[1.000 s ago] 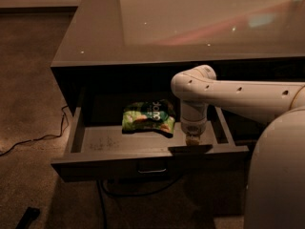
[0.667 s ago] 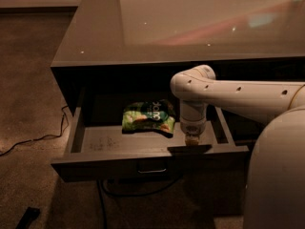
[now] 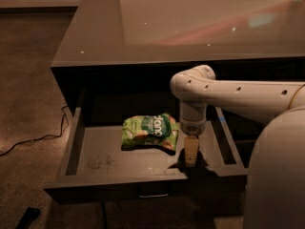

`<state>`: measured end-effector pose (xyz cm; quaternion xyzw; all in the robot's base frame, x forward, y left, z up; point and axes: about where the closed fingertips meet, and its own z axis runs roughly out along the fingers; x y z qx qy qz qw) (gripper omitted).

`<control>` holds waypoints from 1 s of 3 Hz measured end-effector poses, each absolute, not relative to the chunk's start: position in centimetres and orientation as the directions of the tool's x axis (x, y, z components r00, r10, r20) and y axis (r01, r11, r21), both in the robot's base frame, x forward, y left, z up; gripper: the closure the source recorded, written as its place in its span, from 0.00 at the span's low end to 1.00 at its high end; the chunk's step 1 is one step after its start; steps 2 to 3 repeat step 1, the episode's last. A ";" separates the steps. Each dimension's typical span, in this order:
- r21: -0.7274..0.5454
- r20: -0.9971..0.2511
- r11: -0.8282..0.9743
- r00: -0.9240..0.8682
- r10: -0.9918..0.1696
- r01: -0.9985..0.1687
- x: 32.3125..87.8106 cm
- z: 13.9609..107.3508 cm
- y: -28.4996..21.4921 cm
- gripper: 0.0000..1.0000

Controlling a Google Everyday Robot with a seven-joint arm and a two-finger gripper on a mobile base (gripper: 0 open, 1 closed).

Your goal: Open top drawer

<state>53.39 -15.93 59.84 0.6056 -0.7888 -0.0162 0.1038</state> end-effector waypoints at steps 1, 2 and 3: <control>0.151 0.144 0.266 -0.245 -0.959 -0.952 53.4 59.8 -15.9 0.00; 0.151 0.144 0.266 -0.245 -0.959 -0.952 53.4 59.8 -15.9 0.00; 0.151 0.144 0.266 -0.245 -0.959 -0.952 53.4 59.8 -15.9 0.00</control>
Offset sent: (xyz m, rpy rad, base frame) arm 0.0000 0.0000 0.0000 0.0000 0.0000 0.0000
